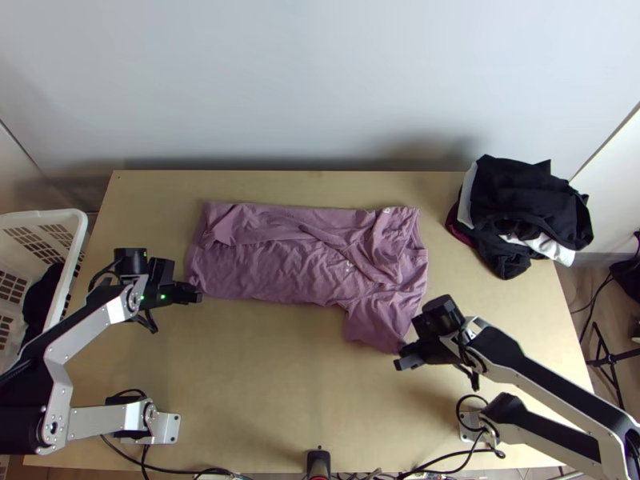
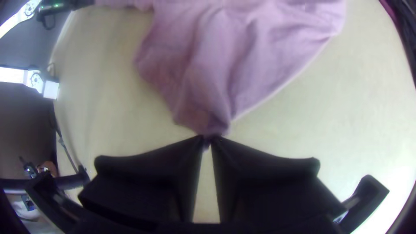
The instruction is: Fold the t-shirt
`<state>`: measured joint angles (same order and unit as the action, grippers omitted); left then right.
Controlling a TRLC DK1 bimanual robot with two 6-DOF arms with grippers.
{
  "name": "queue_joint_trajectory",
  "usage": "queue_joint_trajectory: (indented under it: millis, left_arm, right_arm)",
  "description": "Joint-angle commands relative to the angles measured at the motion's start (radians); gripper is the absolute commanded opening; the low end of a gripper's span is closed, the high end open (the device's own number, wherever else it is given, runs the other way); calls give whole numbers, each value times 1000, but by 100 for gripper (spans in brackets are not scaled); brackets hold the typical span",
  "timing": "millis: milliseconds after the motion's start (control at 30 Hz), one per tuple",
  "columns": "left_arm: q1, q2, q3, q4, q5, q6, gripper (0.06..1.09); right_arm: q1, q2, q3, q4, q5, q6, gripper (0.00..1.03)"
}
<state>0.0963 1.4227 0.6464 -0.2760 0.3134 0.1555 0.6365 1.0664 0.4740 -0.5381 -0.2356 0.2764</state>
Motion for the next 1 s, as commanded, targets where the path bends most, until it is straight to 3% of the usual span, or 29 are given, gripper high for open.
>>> queue_joint_trajectory:
  millis: [0,300,633,800,967]
  left_arm:
    - [0,30,58,-43,10,-43,10]
    - [33,-88,108,-112,66,-99,10]
    - [51,-173,229,-118,147,-260,10]
    - [34,-150,299,-117,145,-301,10]
    - [11,-42,383,-101,138,-355,10]
  right_arm:
    - [-20,-3,37,46,19,-11,3]
    - [-60,-19,121,33,24,4,3]
    - [-143,14,319,49,27,21,3]
    - [-198,38,393,119,28,20,3]
    - [-251,95,417,279,30,29,3]
